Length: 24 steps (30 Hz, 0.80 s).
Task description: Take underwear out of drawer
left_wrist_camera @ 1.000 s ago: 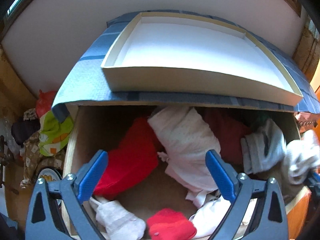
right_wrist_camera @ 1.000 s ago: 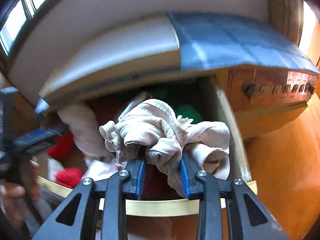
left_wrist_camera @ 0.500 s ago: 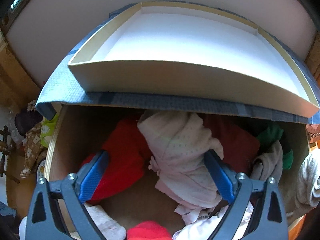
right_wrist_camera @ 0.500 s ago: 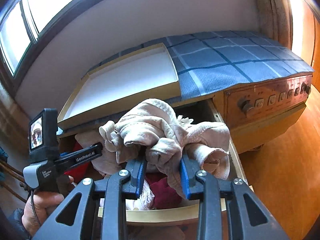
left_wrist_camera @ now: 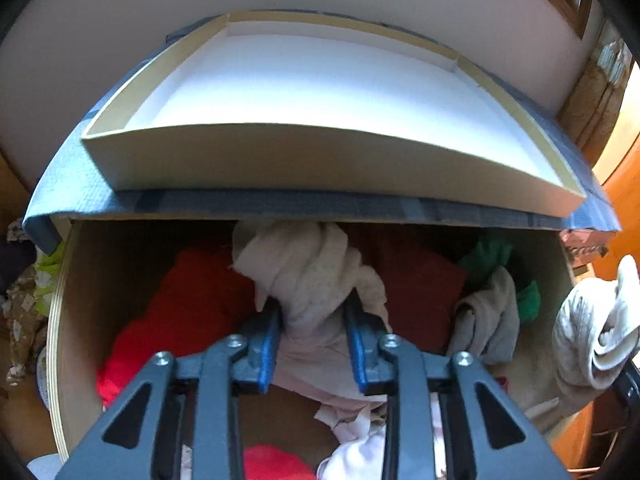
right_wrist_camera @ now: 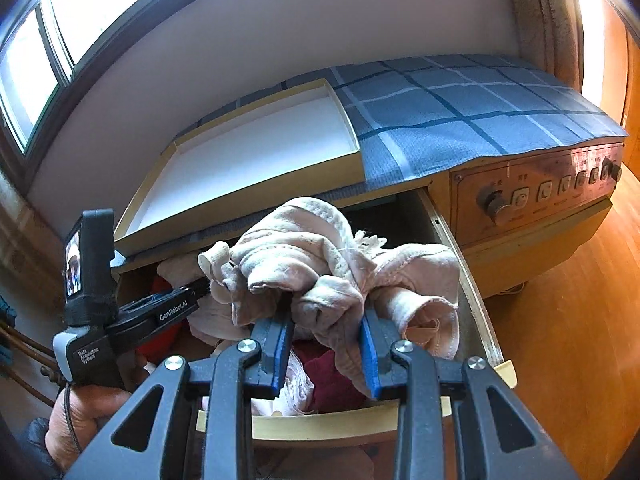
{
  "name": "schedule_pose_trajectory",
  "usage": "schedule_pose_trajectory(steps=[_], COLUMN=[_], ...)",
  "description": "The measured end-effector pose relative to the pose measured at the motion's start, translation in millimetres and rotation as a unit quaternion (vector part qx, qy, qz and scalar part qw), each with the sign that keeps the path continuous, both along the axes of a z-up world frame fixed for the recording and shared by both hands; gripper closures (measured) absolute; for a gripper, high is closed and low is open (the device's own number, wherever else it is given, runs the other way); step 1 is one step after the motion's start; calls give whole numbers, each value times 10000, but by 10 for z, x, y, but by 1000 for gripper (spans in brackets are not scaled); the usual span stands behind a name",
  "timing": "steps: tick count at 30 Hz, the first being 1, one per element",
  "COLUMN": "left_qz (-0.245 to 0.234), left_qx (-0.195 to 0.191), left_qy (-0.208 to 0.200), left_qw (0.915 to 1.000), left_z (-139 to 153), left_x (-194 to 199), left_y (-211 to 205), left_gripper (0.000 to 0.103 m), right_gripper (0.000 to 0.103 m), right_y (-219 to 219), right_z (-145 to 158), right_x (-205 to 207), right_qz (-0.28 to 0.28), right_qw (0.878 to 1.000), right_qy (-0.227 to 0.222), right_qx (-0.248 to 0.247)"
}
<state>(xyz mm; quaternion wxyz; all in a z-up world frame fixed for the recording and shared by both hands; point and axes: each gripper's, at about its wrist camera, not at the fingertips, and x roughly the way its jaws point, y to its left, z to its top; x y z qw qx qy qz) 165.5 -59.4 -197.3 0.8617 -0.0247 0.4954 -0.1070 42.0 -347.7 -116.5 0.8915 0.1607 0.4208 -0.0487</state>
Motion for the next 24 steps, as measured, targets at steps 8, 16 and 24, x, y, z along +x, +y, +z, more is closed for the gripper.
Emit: schedule_pose_trajectory(steps=[8,16,24], left_qz=[-72,-162,342], left_qx=[-466,-247,-327], left_qy=[-59,-269,209], left_qw=[9989,9992,9987], left_z=[177,355,114], left_x=[-160,-298,-155], left_y=[306,388,203], left_gripper=[89,96,40], right_gripper=[71,71,71], right_y=[111,256,297], right_z=[147,289,233], right_x=[-109,-174,-203], right_qz=[-15,31,45], right_qw=[9999,9998,9999], right_qy=[-96,-181,-115], right_qx=[-55,-122,-32])
